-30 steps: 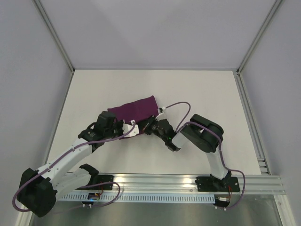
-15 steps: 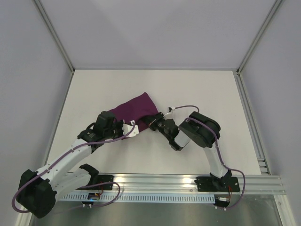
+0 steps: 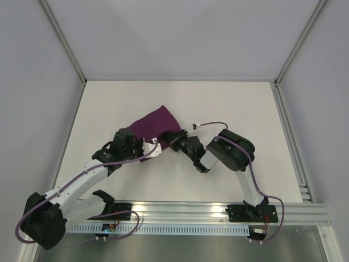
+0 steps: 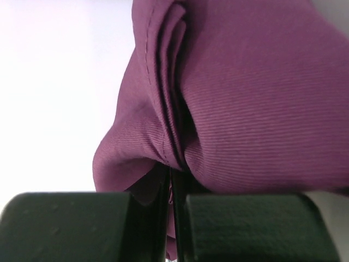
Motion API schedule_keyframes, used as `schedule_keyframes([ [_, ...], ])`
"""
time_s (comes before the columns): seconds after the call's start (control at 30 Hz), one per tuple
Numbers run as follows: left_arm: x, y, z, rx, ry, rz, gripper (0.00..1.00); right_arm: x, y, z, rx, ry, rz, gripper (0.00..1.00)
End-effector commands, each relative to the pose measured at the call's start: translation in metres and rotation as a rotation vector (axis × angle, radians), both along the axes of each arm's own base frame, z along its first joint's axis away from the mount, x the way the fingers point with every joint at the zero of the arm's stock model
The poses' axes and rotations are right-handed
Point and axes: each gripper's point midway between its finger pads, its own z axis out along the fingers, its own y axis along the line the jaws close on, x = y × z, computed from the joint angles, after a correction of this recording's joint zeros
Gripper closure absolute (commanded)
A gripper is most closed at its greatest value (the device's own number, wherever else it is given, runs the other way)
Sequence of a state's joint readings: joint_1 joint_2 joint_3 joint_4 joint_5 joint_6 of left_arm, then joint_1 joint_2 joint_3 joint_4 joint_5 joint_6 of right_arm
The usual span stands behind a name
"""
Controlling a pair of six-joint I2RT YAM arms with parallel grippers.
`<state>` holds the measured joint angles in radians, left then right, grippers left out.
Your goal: Prepare the surgical pack
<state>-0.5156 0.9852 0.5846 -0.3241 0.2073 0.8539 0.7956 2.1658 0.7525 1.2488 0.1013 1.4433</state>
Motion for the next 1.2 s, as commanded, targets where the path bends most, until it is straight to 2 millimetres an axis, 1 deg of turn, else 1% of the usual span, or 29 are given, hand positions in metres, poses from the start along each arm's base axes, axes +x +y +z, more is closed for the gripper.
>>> schedule_keyframes([
  [0.0,0.016,-0.006,0.018,-0.033,-0.054,0.029,1.0,-0.019,0.015,-0.035,-0.085,0.096,0.068,0.96],
  [0.13,0.016,-0.005,0.02,-0.038,-0.06,0.04,1.0,-0.034,0.032,-0.034,-0.108,0.105,0.131,0.97],
  [0.23,0.018,-0.006,0.026,-0.053,-0.073,0.047,1.0,-0.037,0.037,-0.029,-0.117,0.092,0.15,0.96],
  [0.27,0.018,-0.006,0.027,-0.058,-0.075,0.047,1.0,-0.035,0.042,-0.024,-0.108,0.081,0.158,0.97],
  [0.3,0.017,-0.007,0.029,-0.064,-0.076,0.047,1.0,-0.035,0.044,-0.028,-0.121,0.094,0.164,0.96],
  [0.37,0.017,-0.008,0.032,-0.074,-0.076,0.04,1.0,-0.031,0.048,-0.028,-0.118,0.097,0.165,0.96],
  [0.47,0.014,-0.011,0.035,-0.089,-0.076,0.028,1.0,-0.022,0.057,-0.022,-0.08,0.087,0.158,0.96],
  [0.5,0.014,-0.011,0.036,-0.093,-0.076,0.026,1.0,-0.018,0.061,-0.021,-0.078,0.087,0.152,0.96],
  [0.57,0.012,-0.011,0.036,-0.095,-0.077,0.024,1.0,-0.009,0.063,-0.019,-0.074,0.086,0.134,0.96],
  [0.6,0.012,-0.011,0.036,-0.093,-0.078,0.023,1.0,-0.004,0.065,-0.014,-0.067,0.074,0.124,0.96],
  [0.7,0.01,-0.009,0.035,-0.084,-0.077,0.019,1.0,0.01,0.057,-0.008,-0.049,0.066,0.061,0.94],
  [0.73,0.008,-0.008,0.034,-0.075,-0.073,0.015,1.0,0.018,0.049,-0.01,-0.048,0.071,0.031,0.91],
  [0.83,0.003,-0.004,0.03,-0.063,-0.066,0.009,1.0,0.036,0.034,-0.005,-0.024,0.062,-0.033,0.88],
  [1.03,-0.003,0.003,0.017,-0.037,-0.051,0.021,1.0,0.063,0.016,-0.001,-0.009,0.044,-0.112,0.86],
  [1.1,-0.004,0.005,0.014,-0.027,-0.049,0.024,1.0,0.069,0.013,-0.003,-0.002,0.045,-0.122,0.86],
  [1.13,-0.004,0.007,0.013,-0.022,-0.049,0.026,1.0,0.075,0.008,-0.004,0.004,0.055,-0.138,0.86],
  [1.17,-0.004,0.008,0.011,-0.014,-0.045,0.029,1.0,0.076,0.006,-0.004,0.01,0.057,-0.14,0.86],
])
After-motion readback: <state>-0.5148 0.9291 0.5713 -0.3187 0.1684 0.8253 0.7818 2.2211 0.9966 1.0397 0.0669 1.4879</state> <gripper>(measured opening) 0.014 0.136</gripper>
